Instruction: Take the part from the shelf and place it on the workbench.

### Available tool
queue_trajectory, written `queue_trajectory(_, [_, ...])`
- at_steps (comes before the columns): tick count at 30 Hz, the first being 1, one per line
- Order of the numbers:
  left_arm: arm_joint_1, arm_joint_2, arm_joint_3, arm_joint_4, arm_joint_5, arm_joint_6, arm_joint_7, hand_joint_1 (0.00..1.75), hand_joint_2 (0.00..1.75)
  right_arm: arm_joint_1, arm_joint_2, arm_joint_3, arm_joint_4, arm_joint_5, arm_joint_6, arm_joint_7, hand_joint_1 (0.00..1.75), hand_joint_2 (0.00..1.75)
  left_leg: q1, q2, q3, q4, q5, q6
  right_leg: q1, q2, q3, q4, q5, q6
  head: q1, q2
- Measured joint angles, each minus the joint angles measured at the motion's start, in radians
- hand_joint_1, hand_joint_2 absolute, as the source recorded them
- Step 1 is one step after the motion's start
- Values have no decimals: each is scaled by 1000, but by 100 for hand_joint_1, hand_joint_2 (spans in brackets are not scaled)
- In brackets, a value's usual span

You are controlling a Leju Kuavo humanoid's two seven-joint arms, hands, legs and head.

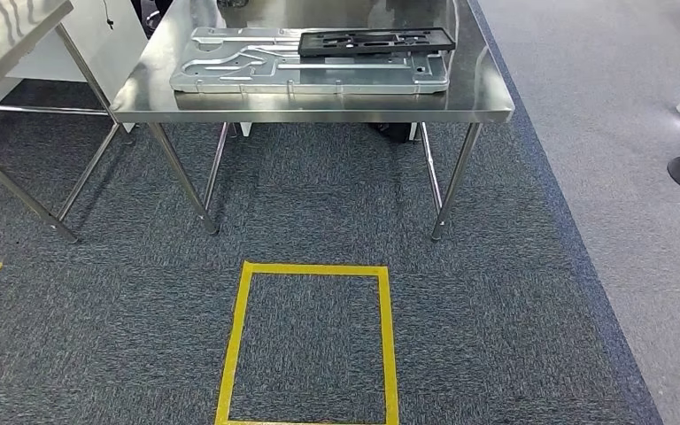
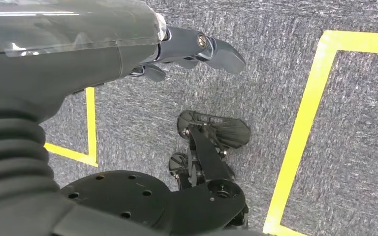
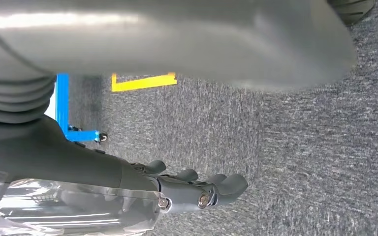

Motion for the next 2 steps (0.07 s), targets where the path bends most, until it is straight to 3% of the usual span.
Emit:
queue_trajectory(1, [0, 0, 0, 0, 0, 1, 0, 0, 175, 0, 0, 0, 0, 0, 0, -3, 0, 87, 0, 0, 0, 0, 0, 0, 0, 0, 0, 0, 0, 0, 0, 0])
queue_trajectory(2, [0, 0, 0, 0, 0, 2, 1, 0, 175, 0, 0, 0, 0, 0, 0, -5, 0, 116, 0, 0, 0, 0, 0, 0, 0, 0, 0, 0, 0, 0, 0, 0])
